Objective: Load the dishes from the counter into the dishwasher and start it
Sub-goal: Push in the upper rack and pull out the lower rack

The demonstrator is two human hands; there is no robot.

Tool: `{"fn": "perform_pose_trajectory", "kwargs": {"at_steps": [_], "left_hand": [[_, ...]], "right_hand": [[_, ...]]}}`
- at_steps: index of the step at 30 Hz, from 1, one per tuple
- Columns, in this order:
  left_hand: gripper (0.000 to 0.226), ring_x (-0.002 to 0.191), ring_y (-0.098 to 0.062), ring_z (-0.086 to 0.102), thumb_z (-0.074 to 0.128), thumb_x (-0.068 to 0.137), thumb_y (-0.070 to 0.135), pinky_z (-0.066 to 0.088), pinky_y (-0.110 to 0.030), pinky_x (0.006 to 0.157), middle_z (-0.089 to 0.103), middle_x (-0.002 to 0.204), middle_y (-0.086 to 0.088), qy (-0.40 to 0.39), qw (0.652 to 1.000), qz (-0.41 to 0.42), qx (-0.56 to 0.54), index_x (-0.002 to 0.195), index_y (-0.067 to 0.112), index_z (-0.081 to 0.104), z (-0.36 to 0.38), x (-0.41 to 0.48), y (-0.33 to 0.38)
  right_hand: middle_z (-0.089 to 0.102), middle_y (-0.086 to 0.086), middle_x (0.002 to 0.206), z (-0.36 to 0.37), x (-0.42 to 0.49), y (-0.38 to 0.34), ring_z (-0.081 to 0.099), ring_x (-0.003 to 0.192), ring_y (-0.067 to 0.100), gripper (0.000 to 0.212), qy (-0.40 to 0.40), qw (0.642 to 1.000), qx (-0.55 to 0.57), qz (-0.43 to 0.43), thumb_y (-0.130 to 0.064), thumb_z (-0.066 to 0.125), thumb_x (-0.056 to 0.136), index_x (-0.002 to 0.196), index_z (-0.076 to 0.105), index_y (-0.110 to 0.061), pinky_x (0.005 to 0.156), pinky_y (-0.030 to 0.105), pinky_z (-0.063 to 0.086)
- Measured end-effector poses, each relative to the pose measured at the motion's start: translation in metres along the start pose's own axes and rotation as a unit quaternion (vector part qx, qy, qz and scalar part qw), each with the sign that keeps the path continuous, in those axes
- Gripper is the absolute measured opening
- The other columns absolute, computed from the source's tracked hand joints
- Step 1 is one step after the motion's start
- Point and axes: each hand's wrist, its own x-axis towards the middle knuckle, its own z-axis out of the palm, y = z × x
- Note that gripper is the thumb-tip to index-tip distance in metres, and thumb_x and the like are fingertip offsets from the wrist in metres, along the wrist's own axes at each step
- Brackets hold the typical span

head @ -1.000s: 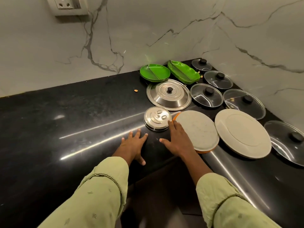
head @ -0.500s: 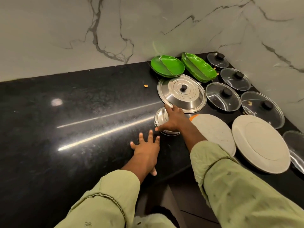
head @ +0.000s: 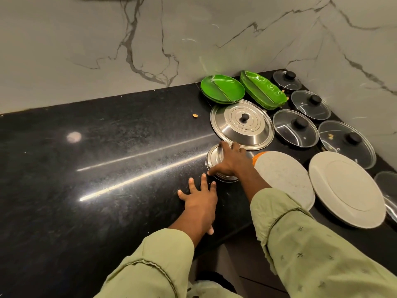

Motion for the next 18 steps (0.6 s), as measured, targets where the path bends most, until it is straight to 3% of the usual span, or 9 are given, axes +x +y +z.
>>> {"fn": "perform_pose_trajectory", "kwargs": {"at_steps": [12, 18], "left_hand": [[0.135, 0.147, -0.044, -0.018, 0.090, 0.068, 0.025, 0.009, -0.074, 0.113, -0.026, 0.162, -0.005, 0.032, 0.999, 0.013, -0.008, 0.158, 0.027, -0.011, -0.001, -0.011, -0.003], [0.120, 0.151, -0.039, -0.001, 0.084, 0.075, 0.040, 0.010, -0.062, 0.120, -0.007, 0.166, -0.009, 0.099, 0.993, 0.038, 0.054, 0.160, 0.023, 0.001, 0.011, -0.021, -0.010]], "right_hand": [[0.015, 0.010, 0.157, -0.003, -0.070, 0.019, 0.016, 0.143, 0.037, 0.110, 0.051, 0.999, 0.018, 0.001, -0.071, 0.073, 0.062, 0.149, 0.015, -0.037, 0.106, 0.061, 0.031], [0.009, 0.009, 0.159, 0.000, -0.125, 0.042, 0.014, 0.143, 0.036, 0.112, 0.077, 0.997, 0.009, 0.005, -0.069, 0.073, 0.064, 0.151, 0.010, -0.037, 0.107, 0.060, 0.027]]}}
